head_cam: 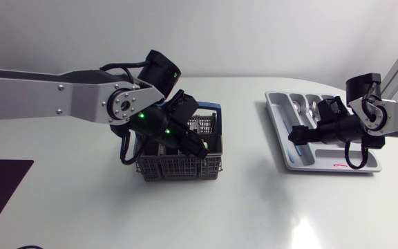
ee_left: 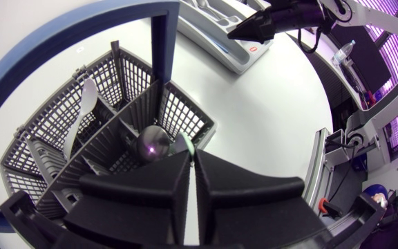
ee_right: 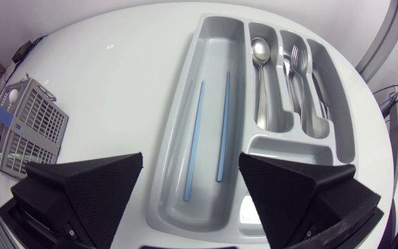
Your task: Unload the cutlery basket into the drawer organizer.
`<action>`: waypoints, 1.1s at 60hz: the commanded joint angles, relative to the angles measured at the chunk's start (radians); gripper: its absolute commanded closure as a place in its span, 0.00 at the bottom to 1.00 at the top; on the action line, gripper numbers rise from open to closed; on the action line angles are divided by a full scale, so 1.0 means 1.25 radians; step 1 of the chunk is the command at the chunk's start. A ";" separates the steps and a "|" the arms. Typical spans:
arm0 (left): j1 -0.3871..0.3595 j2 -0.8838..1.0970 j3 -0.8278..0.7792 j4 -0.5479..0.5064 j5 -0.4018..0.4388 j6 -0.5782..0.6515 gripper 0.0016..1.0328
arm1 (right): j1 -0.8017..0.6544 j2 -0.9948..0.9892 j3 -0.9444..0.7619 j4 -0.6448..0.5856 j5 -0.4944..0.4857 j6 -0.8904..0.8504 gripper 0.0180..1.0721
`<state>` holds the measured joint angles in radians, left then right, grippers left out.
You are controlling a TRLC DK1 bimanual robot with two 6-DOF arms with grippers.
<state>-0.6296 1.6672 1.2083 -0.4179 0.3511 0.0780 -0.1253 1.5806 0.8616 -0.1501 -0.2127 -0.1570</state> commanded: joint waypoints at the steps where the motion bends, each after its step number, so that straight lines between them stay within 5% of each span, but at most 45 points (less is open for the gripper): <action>1: -0.002 -0.010 0.016 -0.008 0.000 -0.011 0.97 | 0.007 -0.019 -0.023 -0.003 -0.004 -0.003 0.05; 27: 0.010 -0.086 0.004 -0.007 0.021 -0.012 0.97 | 0.019 -0.043 -0.034 -0.005 -0.004 -0.004 0.05; 43: 0.064 -0.173 0.009 -0.006 0.135 -0.039 0.97 | 0.056 -0.115 -0.049 -0.028 -0.005 -0.003 0.05; 66: 0.095 -0.302 0.018 -0.049 0.220 -0.051 0.97 | 0.131 -0.386 -0.115 -0.096 -0.148 -0.062 0.05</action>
<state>-0.5171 1.3178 1.2110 -0.4671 0.6003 0.0254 0.0151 1.1744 0.7551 -0.2417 -0.3748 -0.2024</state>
